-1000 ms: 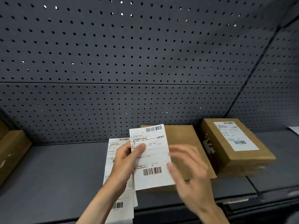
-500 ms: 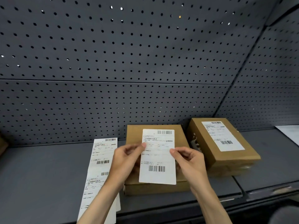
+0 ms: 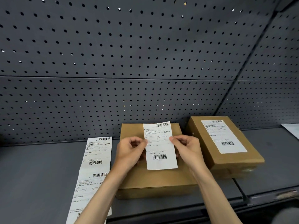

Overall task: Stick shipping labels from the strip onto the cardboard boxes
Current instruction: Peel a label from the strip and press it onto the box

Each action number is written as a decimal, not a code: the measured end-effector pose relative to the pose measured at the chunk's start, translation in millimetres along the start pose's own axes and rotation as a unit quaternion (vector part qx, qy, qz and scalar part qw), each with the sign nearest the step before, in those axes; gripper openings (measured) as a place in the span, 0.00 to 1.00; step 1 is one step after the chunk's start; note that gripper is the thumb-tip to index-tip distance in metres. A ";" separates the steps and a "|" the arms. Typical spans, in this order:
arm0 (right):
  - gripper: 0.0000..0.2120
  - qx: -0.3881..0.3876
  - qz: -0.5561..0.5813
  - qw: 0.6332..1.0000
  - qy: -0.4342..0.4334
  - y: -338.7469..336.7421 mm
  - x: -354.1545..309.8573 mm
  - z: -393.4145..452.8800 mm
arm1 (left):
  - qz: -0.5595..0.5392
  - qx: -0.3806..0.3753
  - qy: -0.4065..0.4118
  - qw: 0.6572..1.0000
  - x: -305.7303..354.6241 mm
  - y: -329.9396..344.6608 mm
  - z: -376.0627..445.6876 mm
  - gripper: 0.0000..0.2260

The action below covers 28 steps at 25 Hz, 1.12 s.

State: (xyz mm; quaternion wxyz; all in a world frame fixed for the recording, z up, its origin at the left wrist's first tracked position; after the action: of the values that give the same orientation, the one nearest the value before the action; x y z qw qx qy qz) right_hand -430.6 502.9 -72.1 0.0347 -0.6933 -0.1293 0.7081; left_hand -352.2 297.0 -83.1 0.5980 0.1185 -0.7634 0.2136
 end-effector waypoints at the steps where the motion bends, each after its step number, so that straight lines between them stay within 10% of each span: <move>1: 0.06 0.002 -0.025 1.000 -0.008 0.9 1.9 3.7 | 0.027 0.013 0.009 0.999 -1.0 -1.3 4.9 0.10; 11: 0.11 -0.002 -0.402 0.910 -0.104 19.8 -14.9 0.1 | 0.289 0.085 0.086 0.950 13.4 -3.5 3.8 0.10; 28: 0.11 -0.031 -0.489 0.863 -0.125 34.2 -15.5 1.0 | 0.429 0.104 0.149 0.885 14.9 4.5 8.6 0.10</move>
State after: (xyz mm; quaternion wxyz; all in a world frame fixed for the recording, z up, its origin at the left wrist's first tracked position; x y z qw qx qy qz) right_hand -426.6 466.3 -64.9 0.3390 -0.4472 -0.4767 0.6766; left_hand -365.4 298.1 -71.3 0.5391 -0.1919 -0.6149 0.5426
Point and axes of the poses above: each hand's wrist, its own z-axis towards the middle knuckle, its own y-axis out of the palm, x = y × z, the point moved 7 cm from there along z, towards the middle knuckle, and after that the axes turned 3 degrees about -y, right-handed, at the moved point
